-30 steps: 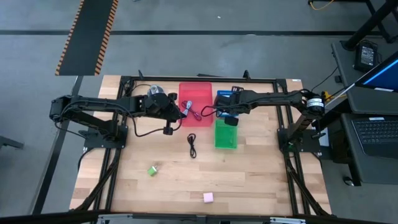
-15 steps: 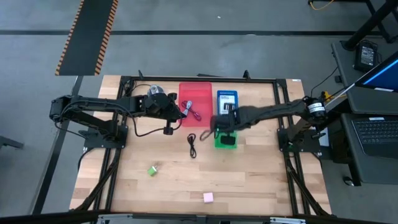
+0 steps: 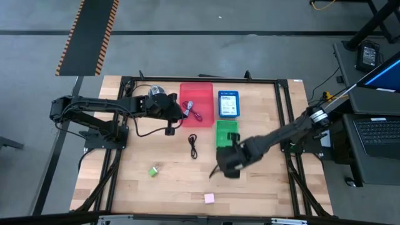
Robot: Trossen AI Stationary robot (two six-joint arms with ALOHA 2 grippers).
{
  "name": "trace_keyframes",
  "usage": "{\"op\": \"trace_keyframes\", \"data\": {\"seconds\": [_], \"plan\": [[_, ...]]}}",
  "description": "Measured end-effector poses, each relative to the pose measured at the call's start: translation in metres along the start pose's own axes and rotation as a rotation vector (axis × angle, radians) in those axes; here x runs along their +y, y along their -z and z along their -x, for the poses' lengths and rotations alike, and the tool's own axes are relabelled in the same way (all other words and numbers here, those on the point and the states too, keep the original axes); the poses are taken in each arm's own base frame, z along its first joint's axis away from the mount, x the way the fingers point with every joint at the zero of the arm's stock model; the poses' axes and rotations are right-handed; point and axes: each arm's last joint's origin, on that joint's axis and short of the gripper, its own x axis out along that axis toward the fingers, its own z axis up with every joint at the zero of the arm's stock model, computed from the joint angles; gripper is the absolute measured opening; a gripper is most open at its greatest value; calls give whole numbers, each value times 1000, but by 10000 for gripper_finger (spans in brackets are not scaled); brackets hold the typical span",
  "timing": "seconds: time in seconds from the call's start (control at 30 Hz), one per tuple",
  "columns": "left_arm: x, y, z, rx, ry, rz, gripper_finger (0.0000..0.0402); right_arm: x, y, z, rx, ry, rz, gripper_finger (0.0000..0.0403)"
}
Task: Pick and place items into bin
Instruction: Put the white charger adapter into the green bin
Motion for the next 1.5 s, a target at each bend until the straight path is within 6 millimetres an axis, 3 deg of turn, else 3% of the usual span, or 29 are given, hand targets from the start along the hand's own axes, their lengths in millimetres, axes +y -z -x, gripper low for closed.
{"op": "trace_keyframes", "data": {"seconds": [0.33, 0.7, 0.9, 1.1, 1.5], "plan": [[0, 0, 0, 1, 0, 41, 2, 88, -13, 10, 17, -63, 51, 2], [-1, 5, 0, 55, 13, 68, 4, 148, -40, 22, -62, -141, 91, 1], [-2, 6, 0, 62, 13, 98, 2, 164, -44, 14, -40, -152, 113, 2], [-2, 6, 0, 68, 14, 98, 5, 165, -41, 8, -16, -151, 109, 23], [-2, 8, 0, 80, 17, 98, 5, 168, -45, 4, -40, -167, 79, 185]]}}
